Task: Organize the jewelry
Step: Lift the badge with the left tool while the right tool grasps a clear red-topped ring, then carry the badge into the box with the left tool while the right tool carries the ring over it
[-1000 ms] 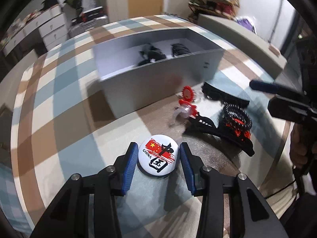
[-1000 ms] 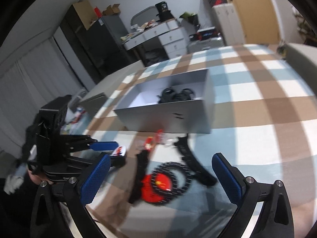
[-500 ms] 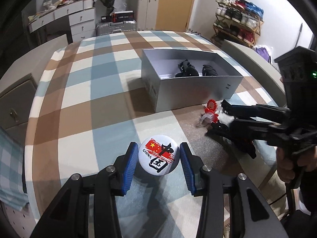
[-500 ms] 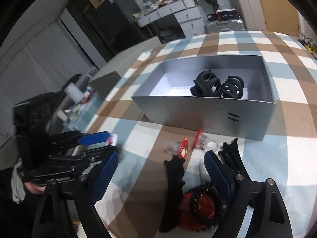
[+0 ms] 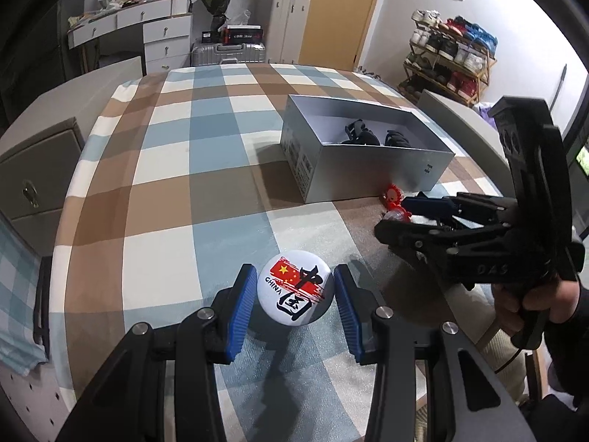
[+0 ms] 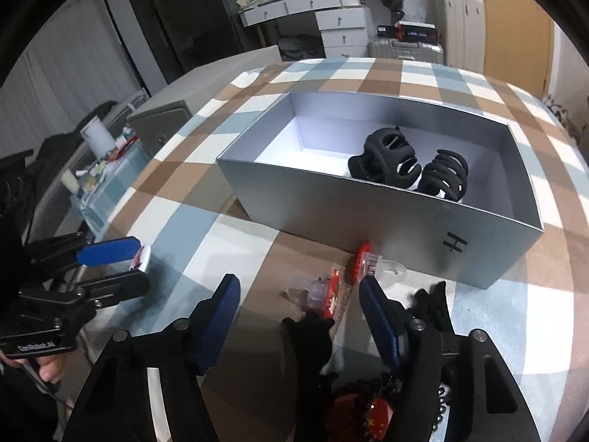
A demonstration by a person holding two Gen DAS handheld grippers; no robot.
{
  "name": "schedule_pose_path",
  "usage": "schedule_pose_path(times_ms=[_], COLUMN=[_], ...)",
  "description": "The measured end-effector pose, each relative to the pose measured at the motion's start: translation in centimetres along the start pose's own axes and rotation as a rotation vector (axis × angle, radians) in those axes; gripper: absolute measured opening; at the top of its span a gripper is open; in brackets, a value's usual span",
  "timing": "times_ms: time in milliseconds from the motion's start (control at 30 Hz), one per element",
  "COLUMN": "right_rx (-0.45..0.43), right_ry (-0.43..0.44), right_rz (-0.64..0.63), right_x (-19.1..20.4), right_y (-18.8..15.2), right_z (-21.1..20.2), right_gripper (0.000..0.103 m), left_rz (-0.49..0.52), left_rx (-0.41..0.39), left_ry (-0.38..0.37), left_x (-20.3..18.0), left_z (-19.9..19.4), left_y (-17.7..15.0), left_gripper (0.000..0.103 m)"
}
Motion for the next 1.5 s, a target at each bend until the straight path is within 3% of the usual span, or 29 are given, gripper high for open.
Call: schedule_pose_path(times_ms=[33,167,433,767,933,1500], right_rx=[0.000,0.024,-0.011,-0.200,-0.228,-0.363], right_ry=[-0.007,-0.089,-0.083,0.005,0.030,0.026], right_rz=[-0.006,-0.066,-0.067,-0.079,-0.035,0.022], right_x=[0.1,0.8,1.4,3.0,1.9,-4.5], right_y=[0.0,0.0,0.4,1.7,1.6,3.7], right_z=[0.1,0.7,0.0,-4.9,-6.2,-10.5], right_gripper=[0.059,0.030,0.029,0.029,0.029,0.029], left_rz=[-0.006,-0.020,-0.055,-0.098,-0.090,-0.022], left_rx=[-0.004,-0.016,-0.024,-0.048,-0.089,-0.124], left_ry=[-0.003,0.005,-0.001,-0.021,0.004,-0.085], left_x=[0.1,0.4,1.0,1.0,0.1,-5.0], left_z=[-0.1,-0.5,-1.1,-1.9,-2.2,1.1], left_y=[0.0,-0.3,-0.9,-0.1,1.4,8.7], left_gripper=[0.037,0.037,0.037,0.037,0.037,0.037])
Point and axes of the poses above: each gripper's, at about its wrist camera, not at the fingertips, and z roughly the way its jaws point, x to its left, y to its top, the point moved 4 cm from there along z, roughly the way its jaws point, and after that the axes turned 7 degrees about -z, right-handed, at the moved point
